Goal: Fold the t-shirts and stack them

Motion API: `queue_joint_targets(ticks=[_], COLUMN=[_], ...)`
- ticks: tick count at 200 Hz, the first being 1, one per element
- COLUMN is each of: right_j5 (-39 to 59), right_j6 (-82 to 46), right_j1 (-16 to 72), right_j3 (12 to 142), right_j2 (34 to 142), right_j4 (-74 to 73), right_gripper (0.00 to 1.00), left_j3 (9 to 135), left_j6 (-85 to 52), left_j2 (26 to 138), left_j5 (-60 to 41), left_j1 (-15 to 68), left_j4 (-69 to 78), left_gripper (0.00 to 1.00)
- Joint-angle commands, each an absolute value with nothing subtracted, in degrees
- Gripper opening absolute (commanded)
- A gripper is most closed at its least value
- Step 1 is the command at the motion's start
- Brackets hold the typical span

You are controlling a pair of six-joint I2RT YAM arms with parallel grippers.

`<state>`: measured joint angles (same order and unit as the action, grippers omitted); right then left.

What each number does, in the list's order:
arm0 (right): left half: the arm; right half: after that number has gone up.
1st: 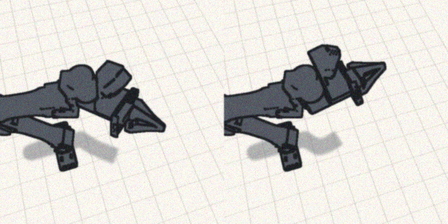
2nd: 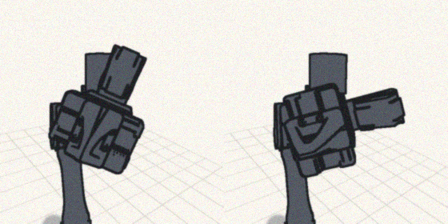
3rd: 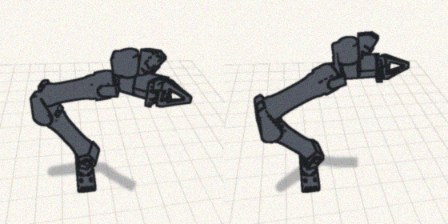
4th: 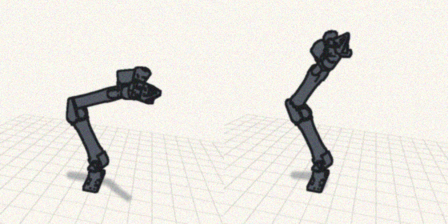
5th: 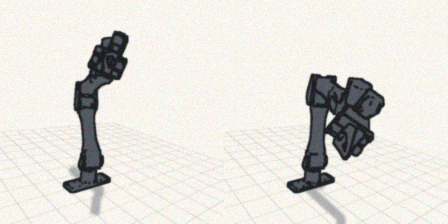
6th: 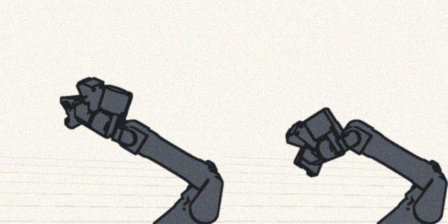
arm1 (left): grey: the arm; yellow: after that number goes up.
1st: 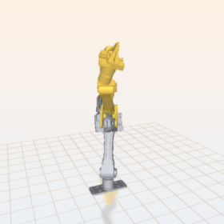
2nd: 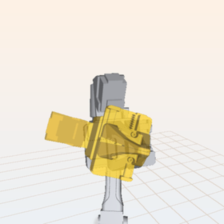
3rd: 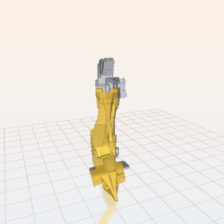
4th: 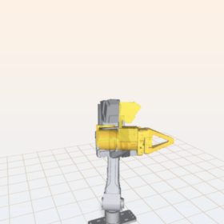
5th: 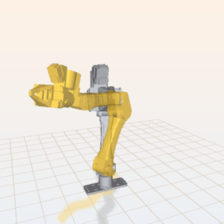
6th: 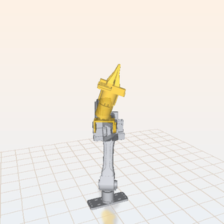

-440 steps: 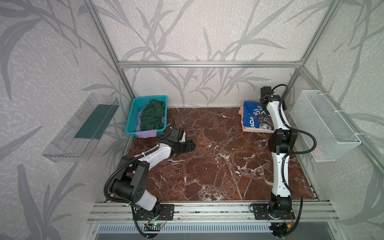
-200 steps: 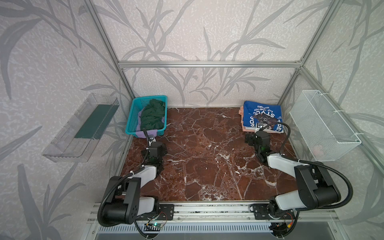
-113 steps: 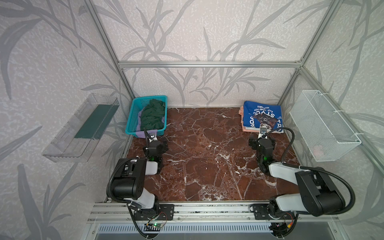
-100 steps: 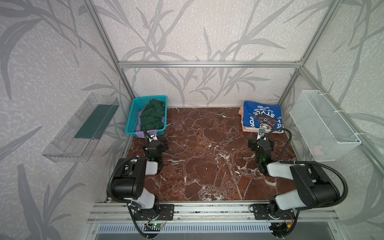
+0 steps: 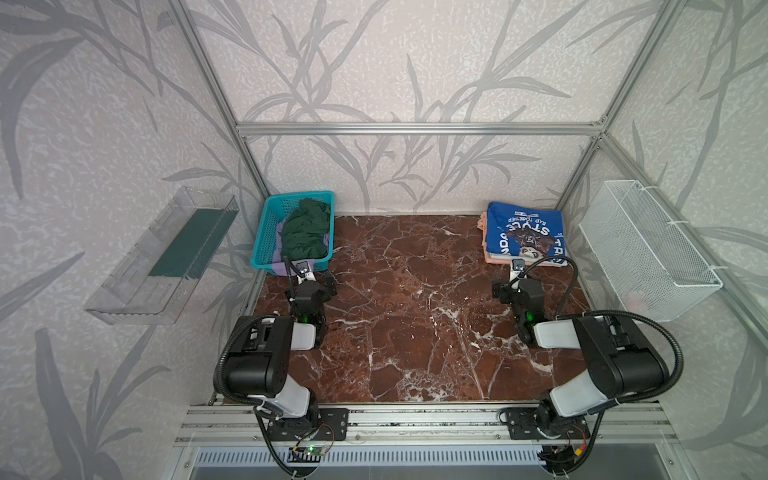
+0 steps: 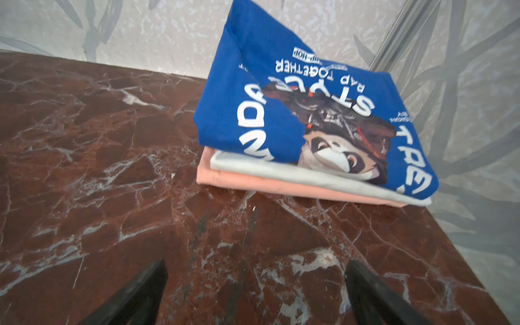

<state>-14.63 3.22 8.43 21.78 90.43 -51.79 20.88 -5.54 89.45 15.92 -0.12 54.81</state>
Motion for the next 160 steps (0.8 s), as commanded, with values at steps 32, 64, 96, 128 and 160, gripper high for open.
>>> queue_joint_targets(ticks=[32,64,96,128,160], right_j5=[-12.13,-2.43,-2.46,-2.99,-2.9], right_j6=[5.83,9.89,10.0,9.52,9.4], right_j1=[9.76,9.84,9.84,9.76,9.58], right_j3=[17.52,15.12,15.17,16.37,16.74], right_j2=[91.18,91.88,91.98,91.81,91.76], right_j4=[-64.0,-69.01,-69.28,-66.79,-66.04], right_gripper=[0.99,0.99,0.99,0.99,0.99], left_j3=[20.31,20.35,20.39,20.4,20.4], left_j6=[-4.39,-4.32,-4.31,-4.31,-4.28], left_j2=[89.92,89.91,89.87,89.91,89.9], left_j5=[15.72,15.66,15.77,15.77,15.75], left_j1=[-0.44,-0.35,-0.37,-0.35,-0.32], left_j4=[56.78,56.8,56.8,56.83,56.8], left_gripper=[0.99,0.99,0.99,0.99,0.99])
